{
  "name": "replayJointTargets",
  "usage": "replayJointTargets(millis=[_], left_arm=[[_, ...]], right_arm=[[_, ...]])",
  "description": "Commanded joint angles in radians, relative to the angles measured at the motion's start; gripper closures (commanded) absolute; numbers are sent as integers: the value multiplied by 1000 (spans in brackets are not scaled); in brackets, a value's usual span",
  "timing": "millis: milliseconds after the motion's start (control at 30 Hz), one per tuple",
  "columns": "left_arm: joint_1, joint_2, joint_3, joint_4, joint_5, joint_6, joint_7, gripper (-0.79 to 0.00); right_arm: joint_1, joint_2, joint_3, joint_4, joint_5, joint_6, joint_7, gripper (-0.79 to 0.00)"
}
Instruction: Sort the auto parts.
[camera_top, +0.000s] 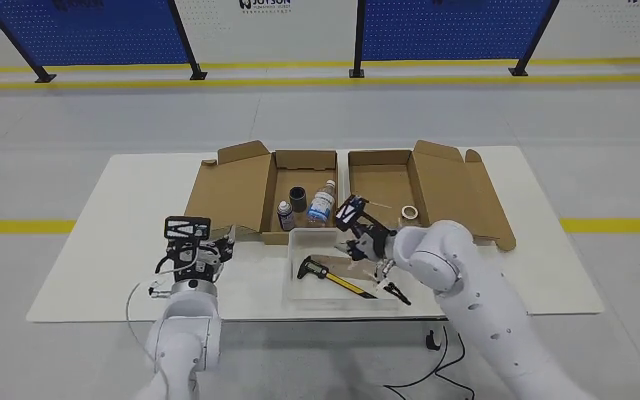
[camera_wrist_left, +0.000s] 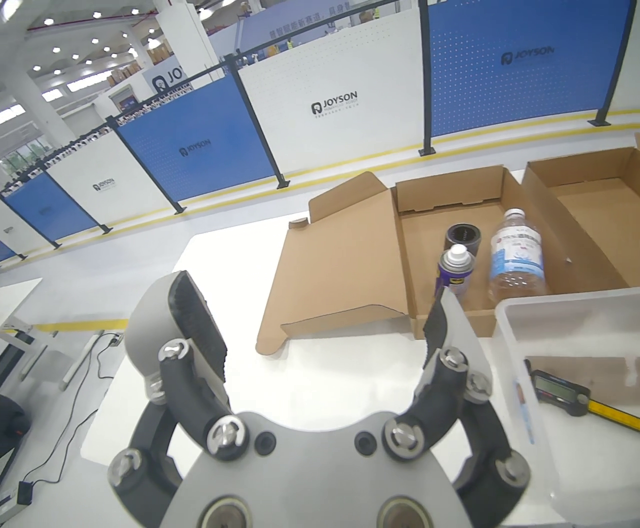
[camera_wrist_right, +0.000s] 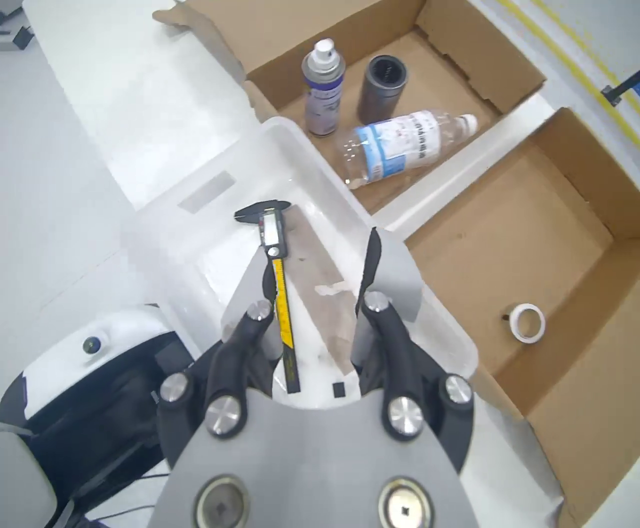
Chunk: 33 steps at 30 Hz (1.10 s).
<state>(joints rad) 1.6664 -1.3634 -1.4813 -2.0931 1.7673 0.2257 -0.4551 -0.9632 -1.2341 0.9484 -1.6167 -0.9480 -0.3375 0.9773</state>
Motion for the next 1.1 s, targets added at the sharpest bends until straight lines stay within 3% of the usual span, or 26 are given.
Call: replayJointTargets(millis=[0, 133, 200, 300, 333, 500, 600, 667, 833, 1067], left_arm=[[-2, 0, -26, 7, -4, 9, 5, -785], [-4, 2, -52, 15, 4, 7, 7, -785], [-4, 2, -52, 15, 4, 7, 7, -785], [-4, 2, -52, 15, 4, 7, 7, -785], [-4, 2, -52, 15, 4, 7, 7, -785], [-4, 2, -52, 15, 4, 7, 7, -785], [-4, 2, -52, 15, 4, 7, 7, -785], [-4, 2, -52, 15, 4, 7, 7, -785], [-4, 2, -52, 15, 4, 7, 7, -785], [-4, 2, -52, 15, 4, 7, 7, -785]], right_arm=[[19, -9, -41, 28, 15, -2, 15, -391], [49, -26, -99, 77, 17, 29, 17, -406], [56, -35, -127, 96, 17, 47, 17, -511], [67, -47, -160, 136, 20, 73, 17, -533], [69, -51, -171, 150, 21, 78, 15, -603], [87, -69, -212, 213, 23, 93, -10, -573], [98, -80, -235, 246, 31, 97, -15, -600], [108, -88, -248, 270, 33, 97, -23, -693], [137, -107, -282, 326, 26, 90, -29, -653], [174, -133, -325, 391, 2, 74, -47, -723]])
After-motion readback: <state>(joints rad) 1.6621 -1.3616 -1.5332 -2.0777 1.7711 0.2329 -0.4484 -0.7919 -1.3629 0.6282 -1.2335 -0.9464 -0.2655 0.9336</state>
